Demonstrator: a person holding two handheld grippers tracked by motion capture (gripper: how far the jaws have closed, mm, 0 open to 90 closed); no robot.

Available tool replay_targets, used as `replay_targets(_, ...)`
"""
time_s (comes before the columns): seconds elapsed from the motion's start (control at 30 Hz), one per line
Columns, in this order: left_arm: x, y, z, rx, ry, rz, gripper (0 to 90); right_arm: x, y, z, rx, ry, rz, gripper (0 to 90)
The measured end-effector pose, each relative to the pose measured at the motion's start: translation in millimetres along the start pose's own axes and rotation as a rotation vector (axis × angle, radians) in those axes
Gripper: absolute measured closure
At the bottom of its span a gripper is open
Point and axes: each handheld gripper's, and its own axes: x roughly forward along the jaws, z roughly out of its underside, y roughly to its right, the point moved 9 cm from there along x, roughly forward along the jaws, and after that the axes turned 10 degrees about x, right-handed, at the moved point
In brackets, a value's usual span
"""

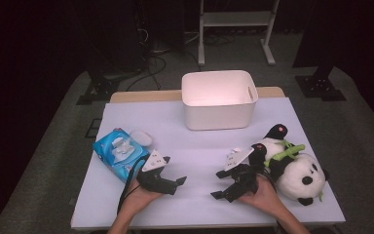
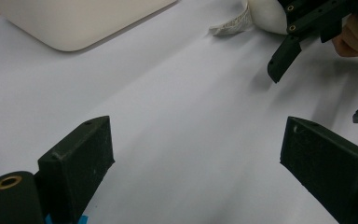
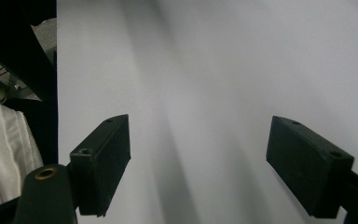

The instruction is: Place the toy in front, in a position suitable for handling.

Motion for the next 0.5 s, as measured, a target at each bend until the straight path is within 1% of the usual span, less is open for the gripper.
replay_targets(0.1, 0.0, 0.5, 0.9, -0.002, -0.004, 0.000, 8.3, -1.5, -0.6, -1.2, -0.002, 0.002, -0.003, 20.6)
replay_targets(0.17, -0.6, 0.9, 2.0, -0.002, -0.008, -0.003, 8.3, -2.7, -4.4, -4.2, 0.003, 0.009, -0.021, 20.6)
replay_targets(0.2, -0.6, 2.0, 2.6, -0.005, -0.006, -0.002, 8.3, -2.6, -6.1, -5.4, 0.002, 0.011, -0.022, 20.6)
replay_targets(0.33, -1.3, 2.3, 3.4, 0.004, -0.012, -0.006, 8.3, -5.6, -14.9, -11.2, -0.015, 0.013, -0.011, 20.5)
replay_targets(0.37, -1.3, 2.3, 3.4, 0.004, -0.012, -0.006, 8.3, -5.6, -14.9, -11.2, -0.015, 0.013, -0.011, 20.5)
replay_targets(0.47, -3.5, 0.9, 3.3, 0.007, -0.014, -0.019, 8.3, -9.6, -22.6, -16.0, -0.038, 0.012, -0.008, 20.5)
replay_targets(0.5, -4.5, 0.3, 2.8, 0.002, -0.011, -0.022, 8.3, -12.8, -28.1, -19.2, -0.044, 0.013, -0.020, 20.5)
